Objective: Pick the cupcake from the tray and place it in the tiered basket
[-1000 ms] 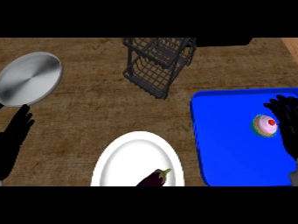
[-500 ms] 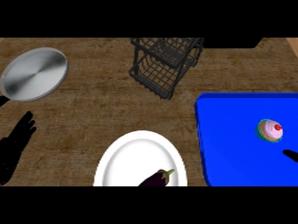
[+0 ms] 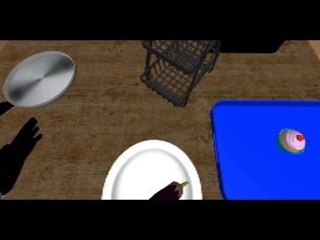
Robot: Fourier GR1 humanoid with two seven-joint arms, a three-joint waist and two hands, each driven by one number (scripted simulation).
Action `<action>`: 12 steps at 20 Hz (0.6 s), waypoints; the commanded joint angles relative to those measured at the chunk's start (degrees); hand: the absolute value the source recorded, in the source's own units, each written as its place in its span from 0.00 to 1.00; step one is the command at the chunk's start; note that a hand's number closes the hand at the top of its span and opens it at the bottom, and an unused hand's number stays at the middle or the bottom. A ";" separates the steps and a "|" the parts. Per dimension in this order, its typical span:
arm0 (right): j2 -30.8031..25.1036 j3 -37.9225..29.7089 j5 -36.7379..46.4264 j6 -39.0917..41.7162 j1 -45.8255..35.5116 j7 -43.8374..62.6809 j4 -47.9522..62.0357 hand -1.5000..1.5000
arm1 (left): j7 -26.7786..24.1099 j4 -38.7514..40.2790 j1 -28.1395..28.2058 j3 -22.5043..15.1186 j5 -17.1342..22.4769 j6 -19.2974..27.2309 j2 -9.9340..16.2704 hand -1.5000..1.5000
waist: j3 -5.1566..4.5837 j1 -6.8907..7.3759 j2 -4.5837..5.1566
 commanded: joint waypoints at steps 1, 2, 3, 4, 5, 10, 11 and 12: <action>1.21 -0.66 0.58 2.49 -5.61 6.76 -0.27 0.00 | 1.90 0.40 0.04 1.53 -1.36 -0.95 -1.45 0.50 | -0.13 -0.25 0.04; 0.02 0.37 -0.70 3.07 -8.28 11.50 -1.04 0.00 | 0.81 3.57 -1.93 0.92 -1.84 -0.78 -2.42 0.50 | -0.16 -0.23 0.11; -0.91 -1.49 -2.35 5.16 -3.26 11.81 -4.70 0.00 | 1.68 -1.24 1.00 1.77 -1.79 -0.92 -1.57 0.50 | -0.14 -0.56 -0.07; 0.35 1.01 -2.03 6.47 -9.19 14.26 1.46 0.00 | -0.74 4.38 -1.66 2.22 -1.72 -2.41 -2.04 0.50 | -0.16 -0.03 0.18; -1.15 0.31 -3.27 7.01 -7.88 17.50 -3.36 0.00 | -0.39 2.96 -0.13 2.30 -1.98 -2.12 -2.18 0.50 | -0.17 -0.38 0.01; -0.40 0.33 -3.83 10.43 -7.78 23.27 -3.80 0.00 | 4.60 0.67 -1.84 3.86 -3.12 -1.82 -1.77 0.50 | -0.13 -0.52 -0.01; -2.85 -0.76 -2.34 13.70 -7.18 20.19 0.18 0.00 | -0.10 -3.05 4.54 3.20 -3.68 -1.53 -2.79 0.50 | -0.11 -0.05 -0.03; -1.39 0.34 -1.59 12.00 -7.74 23.35 -2.54 0.00 | 3.56 0.38 -1.56 2.99 -4.59 -0.48 -4.26 0.50 | -0.13 -0.55 0.03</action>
